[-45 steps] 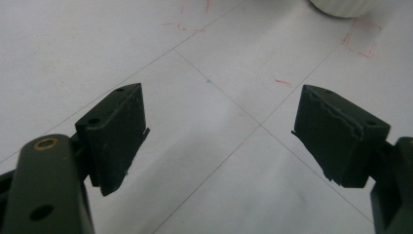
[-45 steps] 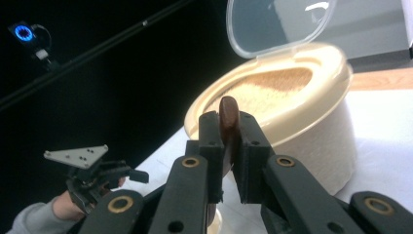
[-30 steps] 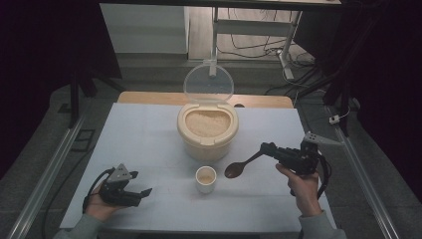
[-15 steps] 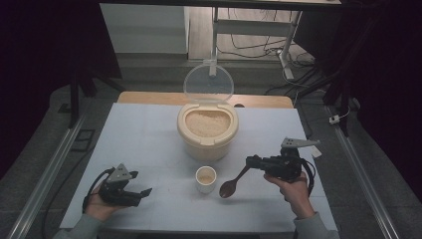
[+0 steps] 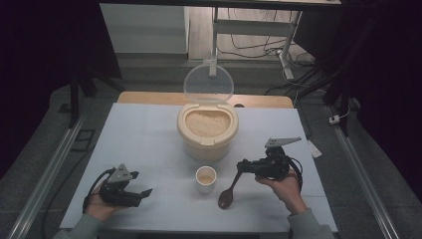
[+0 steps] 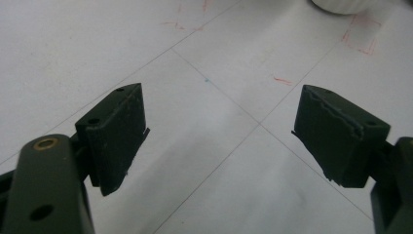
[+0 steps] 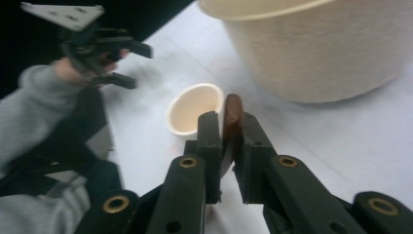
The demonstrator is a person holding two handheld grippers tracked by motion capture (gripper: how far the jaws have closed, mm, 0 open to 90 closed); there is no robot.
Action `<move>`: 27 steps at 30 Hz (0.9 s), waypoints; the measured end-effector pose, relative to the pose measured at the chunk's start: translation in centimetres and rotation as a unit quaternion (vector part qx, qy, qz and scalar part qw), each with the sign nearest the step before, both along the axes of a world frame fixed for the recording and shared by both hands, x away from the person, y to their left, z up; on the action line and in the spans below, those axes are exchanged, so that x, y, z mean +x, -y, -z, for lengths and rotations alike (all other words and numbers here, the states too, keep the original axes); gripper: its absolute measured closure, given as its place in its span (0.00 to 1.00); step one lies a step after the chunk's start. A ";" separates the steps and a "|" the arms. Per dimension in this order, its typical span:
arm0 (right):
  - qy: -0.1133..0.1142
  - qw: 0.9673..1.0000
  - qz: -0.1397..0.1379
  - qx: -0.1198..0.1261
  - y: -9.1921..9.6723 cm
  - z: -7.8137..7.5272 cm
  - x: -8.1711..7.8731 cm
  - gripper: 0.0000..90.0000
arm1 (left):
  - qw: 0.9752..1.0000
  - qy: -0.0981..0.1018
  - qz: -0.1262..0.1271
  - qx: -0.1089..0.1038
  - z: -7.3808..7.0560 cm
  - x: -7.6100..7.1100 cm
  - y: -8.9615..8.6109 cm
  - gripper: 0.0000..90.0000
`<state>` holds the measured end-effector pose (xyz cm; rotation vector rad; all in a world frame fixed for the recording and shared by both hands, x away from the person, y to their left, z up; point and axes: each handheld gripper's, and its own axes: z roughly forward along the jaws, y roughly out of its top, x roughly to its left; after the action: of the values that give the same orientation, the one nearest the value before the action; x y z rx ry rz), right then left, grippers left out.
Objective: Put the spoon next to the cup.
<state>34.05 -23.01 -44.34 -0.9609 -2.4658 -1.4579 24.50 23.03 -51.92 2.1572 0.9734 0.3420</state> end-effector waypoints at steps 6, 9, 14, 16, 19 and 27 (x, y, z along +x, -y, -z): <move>0.036 0.999 0.032 -0.019 -0.2 1.0 0.7 0.82 | 1.000 0.000 0.001 0.000 0.0 0.0 0.1 0.21; 0.069 0.996 0.050 -0.038 -0.5 1.6 0.9 0.77 | 1.000 0.000 0.001 0.000 0.0 0.0 0.1 0.21; 0.095 0.992 0.064 -0.060 -1.0 3.0 1.4 0.69 | 1.000 -0.001 0.003 0.001 0.1 0.0 0.1 0.21; 0.106 0.989 0.069 -0.081 -1.2 3.5 1.6 0.66 | 1.000 -0.001 0.003 0.000 0.1 0.0 0.1 0.21; 0.104 0.987 0.075 -0.093 -1.5 4.2 2.2 0.62 | 1.000 -0.002 0.003 0.001 0.1 0.0 0.1 0.21; 0.093 0.983 0.090 -0.132 -2.2 5.7 3.4 0.53 | 1.000 -0.003 0.005 0.005 0.2 0.0 0.1 0.21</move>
<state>37.41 -20.85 -50.03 -1.1735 -2.8303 -1.3471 24.52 22.92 -52.11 2.1723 0.9657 0.3351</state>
